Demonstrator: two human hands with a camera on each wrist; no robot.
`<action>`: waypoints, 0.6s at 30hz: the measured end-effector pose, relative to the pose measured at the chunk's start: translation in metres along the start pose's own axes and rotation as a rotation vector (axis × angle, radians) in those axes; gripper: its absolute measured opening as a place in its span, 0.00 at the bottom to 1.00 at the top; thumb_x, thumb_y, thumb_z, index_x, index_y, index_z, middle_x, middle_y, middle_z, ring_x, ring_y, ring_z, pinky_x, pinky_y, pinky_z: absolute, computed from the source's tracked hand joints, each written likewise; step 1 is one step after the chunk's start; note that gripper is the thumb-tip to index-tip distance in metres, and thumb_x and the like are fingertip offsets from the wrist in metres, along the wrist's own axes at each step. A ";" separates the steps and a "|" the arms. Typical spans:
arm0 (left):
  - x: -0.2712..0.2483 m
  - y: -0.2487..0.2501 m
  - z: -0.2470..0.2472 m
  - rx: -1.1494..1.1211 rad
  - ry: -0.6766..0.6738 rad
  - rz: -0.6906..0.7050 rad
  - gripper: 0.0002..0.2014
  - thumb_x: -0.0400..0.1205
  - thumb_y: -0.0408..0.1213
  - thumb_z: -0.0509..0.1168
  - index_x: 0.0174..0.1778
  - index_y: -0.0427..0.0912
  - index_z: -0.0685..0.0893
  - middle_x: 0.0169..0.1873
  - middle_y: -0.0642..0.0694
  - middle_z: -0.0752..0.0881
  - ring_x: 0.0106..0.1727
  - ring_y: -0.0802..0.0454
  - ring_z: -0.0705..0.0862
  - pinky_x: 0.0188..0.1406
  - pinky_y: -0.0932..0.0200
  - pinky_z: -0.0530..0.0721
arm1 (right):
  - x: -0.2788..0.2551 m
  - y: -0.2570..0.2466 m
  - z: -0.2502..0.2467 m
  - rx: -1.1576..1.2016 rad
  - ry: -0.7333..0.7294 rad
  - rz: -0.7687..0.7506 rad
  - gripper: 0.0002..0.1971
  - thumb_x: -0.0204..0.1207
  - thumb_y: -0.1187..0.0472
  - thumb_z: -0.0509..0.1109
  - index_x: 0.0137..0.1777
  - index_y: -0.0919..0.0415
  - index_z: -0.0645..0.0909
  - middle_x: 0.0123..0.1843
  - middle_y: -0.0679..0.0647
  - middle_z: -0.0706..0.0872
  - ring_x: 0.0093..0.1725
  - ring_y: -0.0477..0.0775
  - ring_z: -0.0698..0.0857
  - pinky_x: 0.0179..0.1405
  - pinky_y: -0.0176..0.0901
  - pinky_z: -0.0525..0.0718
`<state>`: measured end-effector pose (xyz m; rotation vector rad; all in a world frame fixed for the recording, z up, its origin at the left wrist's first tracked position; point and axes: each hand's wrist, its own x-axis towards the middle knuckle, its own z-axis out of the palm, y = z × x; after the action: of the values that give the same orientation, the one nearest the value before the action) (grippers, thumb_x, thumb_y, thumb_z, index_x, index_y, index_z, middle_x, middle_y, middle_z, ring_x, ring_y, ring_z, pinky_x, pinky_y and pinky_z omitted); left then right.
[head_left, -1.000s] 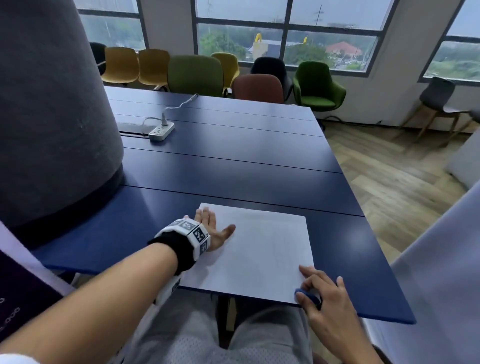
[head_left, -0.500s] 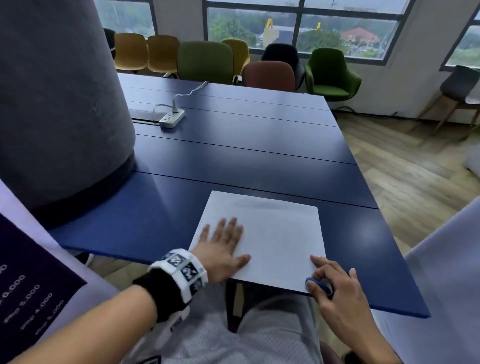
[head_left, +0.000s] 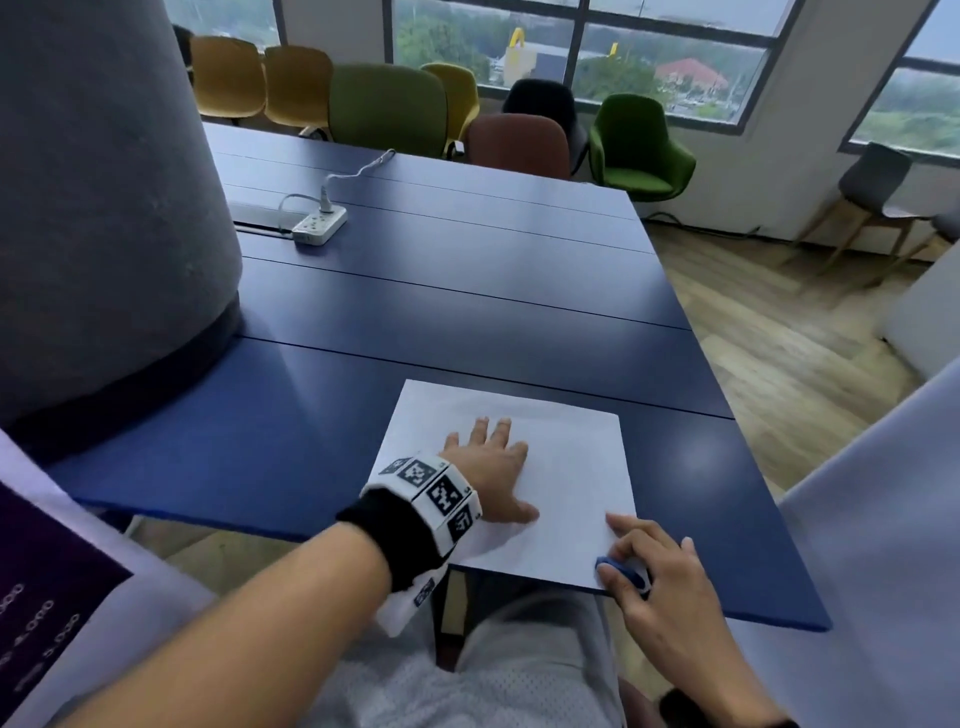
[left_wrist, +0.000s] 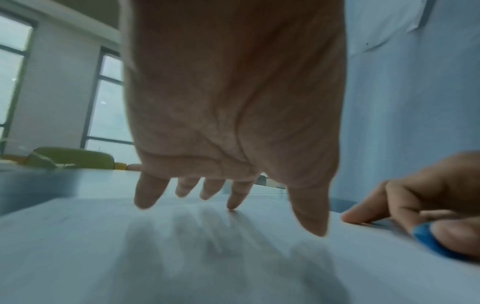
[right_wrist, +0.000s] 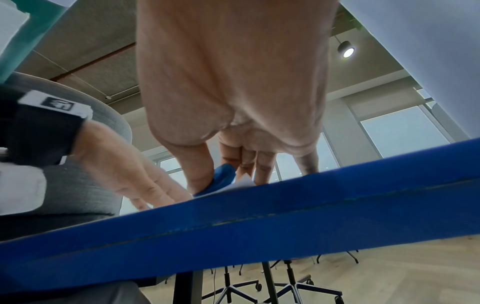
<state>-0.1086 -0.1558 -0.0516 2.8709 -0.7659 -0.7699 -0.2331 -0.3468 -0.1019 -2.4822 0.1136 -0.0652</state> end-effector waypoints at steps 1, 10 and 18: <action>0.004 0.004 -0.005 0.006 -0.008 0.000 0.47 0.79 0.62 0.66 0.86 0.45 0.51 0.86 0.42 0.39 0.86 0.39 0.40 0.81 0.30 0.51 | 0.000 -0.001 0.000 -0.015 -0.005 -0.001 0.12 0.74 0.56 0.74 0.35 0.43 0.74 0.65 0.33 0.78 0.61 0.39 0.80 0.83 0.61 0.52; 0.026 0.012 -0.018 0.129 -0.035 -0.033 0.62 0.62 0.64 0.80 0.85 0.49 0.52 0.85 0.38 0.48 0.85 0.35 0.47 0.77 0.33 0.66 | 0.057 -0.023 -0.053 -0.081 -0.121 -0.079 0.08 0.72 0.54 0.77 0.35 0.47 0.81 0.34 0.44 0.84 0.34 0.42 0.81 0.37 0.36 0.80; 0.035 0.007 -0.012 0.223 0.026 -0.062 0.68 0.57 0.72 0.77 0.86 0.51 0.46 0.86 0.42 0.47 0.83 0.31 0.53 0.75 0.42 0.68 | 0.147 -0.038 -0.039 -0.182 -0.283 -0.123 0.02 0.71 0.66 0.76 0.42 0.64 0.88 0.38 0.50 0.88 0.37 0.45 0.86 0.41 0.40 0.87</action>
<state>-0.0796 -0.1798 -0.0560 3.1089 -0.8117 -0.6924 -0.0870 -0.3551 -0.0447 -2.6486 -0.1607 0.2547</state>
